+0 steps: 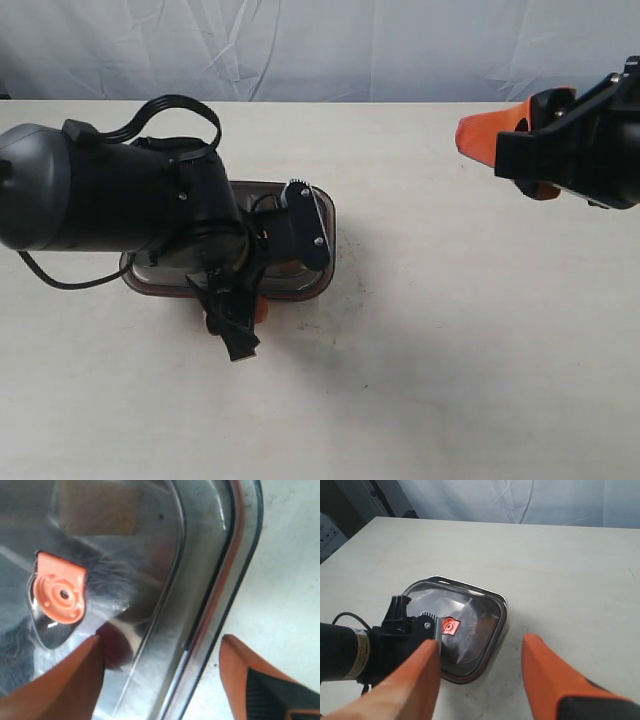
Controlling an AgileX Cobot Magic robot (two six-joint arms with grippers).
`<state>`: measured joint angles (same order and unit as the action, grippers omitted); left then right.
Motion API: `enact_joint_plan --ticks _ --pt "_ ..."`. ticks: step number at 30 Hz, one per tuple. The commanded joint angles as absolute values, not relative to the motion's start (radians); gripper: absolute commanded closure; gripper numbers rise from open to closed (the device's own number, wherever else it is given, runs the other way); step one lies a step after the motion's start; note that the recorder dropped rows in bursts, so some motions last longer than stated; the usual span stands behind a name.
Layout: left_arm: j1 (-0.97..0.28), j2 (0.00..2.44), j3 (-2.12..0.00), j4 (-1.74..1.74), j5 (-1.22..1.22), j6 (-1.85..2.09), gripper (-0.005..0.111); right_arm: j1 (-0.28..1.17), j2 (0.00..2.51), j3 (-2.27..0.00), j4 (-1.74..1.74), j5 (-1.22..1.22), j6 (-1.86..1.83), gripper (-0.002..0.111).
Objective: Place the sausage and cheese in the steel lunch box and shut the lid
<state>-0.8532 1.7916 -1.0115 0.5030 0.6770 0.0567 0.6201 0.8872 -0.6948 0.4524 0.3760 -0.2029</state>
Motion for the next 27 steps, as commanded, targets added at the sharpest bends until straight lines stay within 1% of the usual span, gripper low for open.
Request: enact_joint_plan --ticks 1,20,27 --pt "-0.849 1.783 -0.993 0.476 0.728 0.038 0.045 0.617 0.881 -0.693 0.457 0.367 -0.203 0.06" --pt "-0.849 1.722 -0.994 0.518 0.746 0.034 0.045 0.617 0.881 -0.693 0.452 0.371 -0.203 0.06" --pt "-0.849 1.722 -0.994 0.598 0.731 -0.008 0.045 0.617 0.881 -0.693 0.453 0.39 -0.203 0.06"
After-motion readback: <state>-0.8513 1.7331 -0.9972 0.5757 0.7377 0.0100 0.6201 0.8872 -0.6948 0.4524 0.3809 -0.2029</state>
